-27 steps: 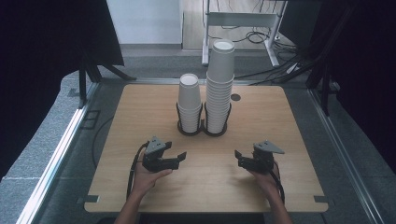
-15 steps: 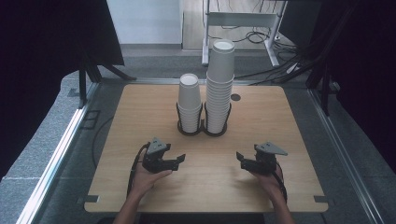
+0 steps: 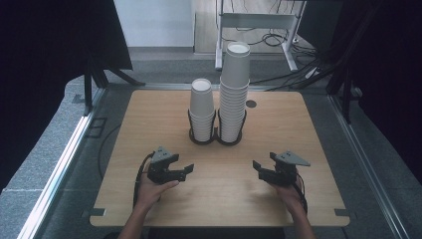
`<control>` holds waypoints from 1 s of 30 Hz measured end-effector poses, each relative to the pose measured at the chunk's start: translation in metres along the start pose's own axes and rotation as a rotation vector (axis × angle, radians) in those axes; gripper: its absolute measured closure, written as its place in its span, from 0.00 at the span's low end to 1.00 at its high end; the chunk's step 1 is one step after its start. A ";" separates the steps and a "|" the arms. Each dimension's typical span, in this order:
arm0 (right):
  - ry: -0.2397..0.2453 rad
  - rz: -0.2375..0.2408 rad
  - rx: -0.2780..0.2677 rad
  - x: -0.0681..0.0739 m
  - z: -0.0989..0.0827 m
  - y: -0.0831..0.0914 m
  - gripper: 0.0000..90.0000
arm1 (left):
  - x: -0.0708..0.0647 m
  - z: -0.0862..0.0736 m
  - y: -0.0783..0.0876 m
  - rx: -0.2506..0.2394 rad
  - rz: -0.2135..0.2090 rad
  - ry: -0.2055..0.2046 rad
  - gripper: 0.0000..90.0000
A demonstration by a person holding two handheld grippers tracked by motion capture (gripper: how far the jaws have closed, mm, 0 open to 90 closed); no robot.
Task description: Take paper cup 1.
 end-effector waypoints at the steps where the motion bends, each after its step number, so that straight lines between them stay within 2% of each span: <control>1: 0.005 0.015 -0.001 0.002 0.001 0.000 0.27 | 0.000 0.000 0.001 -0.004 0.000 0.003 0.28; 8: 0.022 0.053 -0.014 0.011 0.005 -0.005 0.36 | 0.005 0.005 0.004 -0.033 0.007 0.023 0.27; 11: 0.025 0.054 -0.017 0.013 0.006 -0.005 0.37 | 0.007 0.005 0.003 -0.030 -0.005 0.037 0.27; 12: 0.024 0.070 -0.028 0.015 0.009 -0.006 0.38 | 0.008 0.004 0.004 -0.029 -0.017 0.048 0.25; 17: 0.019 0.094 -0.064 0.018 0.021 -0.009 0.39 | 0.008 0.005 0.008 -0.047 -0.027 0.048 0.25; 19: 0.024 0.103 -0.081 0.020 0.026 -0.010 0.40 | 0.009 0.006 0.011 -0.059 -0.013 0.047 0.25; 24: 0.032 0.143 -0.091 0.026 0.031 -0.017 0.42 | 0.011 0.006 0.012 -0.067 0.001 0.043 0.25; 27: 0.031 0.151 -0.091 0.028 0.033 -0.020 0.43 | 0.011 0.006 0.013 -0.066 0.003 0.038 0.25; 30: 0.029 0.168 -0.096 0.031 0.037 -0.029 0.48 | 0.012 0.006 0.014 -0.067 0.002 0.038 0.25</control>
Point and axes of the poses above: each handheld gripper's, and its own axes: y roughly backward along the jaws, z roughly out of its top, x roughly to its left, the point moved 2 cm from there along -y, roughly forward along the jaws, and after that the axes turned 10 degrees about z, right-handed, at the moved point
